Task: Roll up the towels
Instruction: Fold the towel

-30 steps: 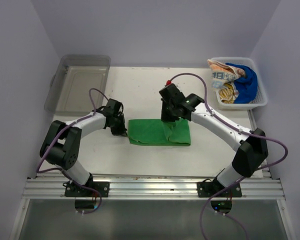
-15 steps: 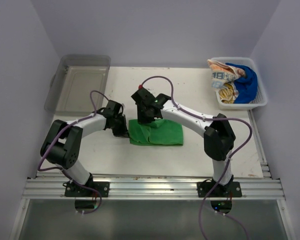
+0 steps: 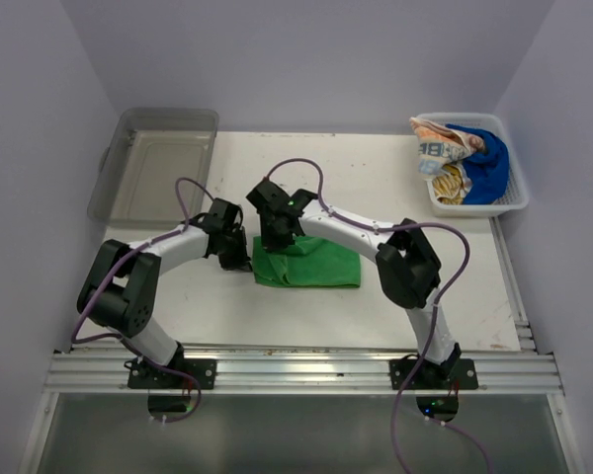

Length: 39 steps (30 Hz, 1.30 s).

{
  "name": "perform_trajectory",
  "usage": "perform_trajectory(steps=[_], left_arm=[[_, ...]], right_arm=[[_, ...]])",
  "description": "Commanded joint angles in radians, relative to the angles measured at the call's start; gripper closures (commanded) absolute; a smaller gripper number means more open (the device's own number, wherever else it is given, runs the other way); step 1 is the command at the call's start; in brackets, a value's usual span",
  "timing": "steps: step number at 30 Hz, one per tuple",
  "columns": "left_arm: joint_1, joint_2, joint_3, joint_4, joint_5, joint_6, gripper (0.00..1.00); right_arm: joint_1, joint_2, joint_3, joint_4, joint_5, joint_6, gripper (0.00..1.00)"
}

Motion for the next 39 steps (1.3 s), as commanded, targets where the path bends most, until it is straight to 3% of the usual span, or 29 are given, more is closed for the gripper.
perform_trajectory(steps=[1, 7, 8, 12, 16, 21, 25, 30, 33, 36, 37, 39], left_arm=[[-0.001, -0.024, -0.016, -0.011, -0.014, 0.023, 1.00], [-0.001, -0.028, -0.021, -0.014, -0.014, 0.023, 1.00], [-0.001, -0.031, -0.021, -0.019, -0.019, 0.023, 1.00], [-0.001, -0.073, -0.021, -0.049, -0.054, 0.018, 1.00], [0.011, -0.134, -0.013, -0.095, -0.095, 0.017, 1.00], [0.016, -0.186, 0.023, -0.131, -0.120, 0.027, 1.00], [0.006, -0.160, 0.082, -0.109, -0.066, 0.050, 1.00], [-0.050, -0.072, 0.164, -0.106, -0.062, 0.053, 1.00], [-0.081, -0.029, 0.200, -0.108, -0.066, 0.047, 0.92], [-0.084, -0.013, 0.192, -0.095, -0.049, 0.041, 0.76], [-0.086, -0.013, 0.180, -0.086, -0.045, 0.041, 0.66], [-0.086, -0.010, 0.169, -0.074, -0.037, 0.041, 0.62]], right_arm=[[0.017, 0.027, 0.078, 0.023, -0.023, 0.019, 1.00], [0.020, 0.084, 0.112, 0.017, -0.027, 0.019, 0.99], [0.020, 0.089, 0.120, 0.020, -0.035, 0.017, 0.85], [0.018, 0.072, 0.138, 0.020, -0.046, -0.010, 0.55], [0.012, -0.056, 0.086, 0.015, 0.005, -0.056, 0.45], [-0.066, -0.236, -0.116, 0.052, 0.065, -0.076, 0.50], [-0.146, -0.310, -0.305, 0.089, 0.037, -0.072, 0.66], [-0.146, -0.319, -0.351, 0.061, 0.054, -0.076, 0.68], [-0.149, -0.336, -0.385, 0.071, 0.059, -0.069, 0.68], [-0.152, -0.345, -0.403, 0.071, 0.063, -0.067, 0.67], [-0.153, -0.348, -0.411, 0.071, 0.063, -0.066, 0.67], [-0.153, -0.348, -0.416, 0.071, 0.063, -0.064, 0.67]])
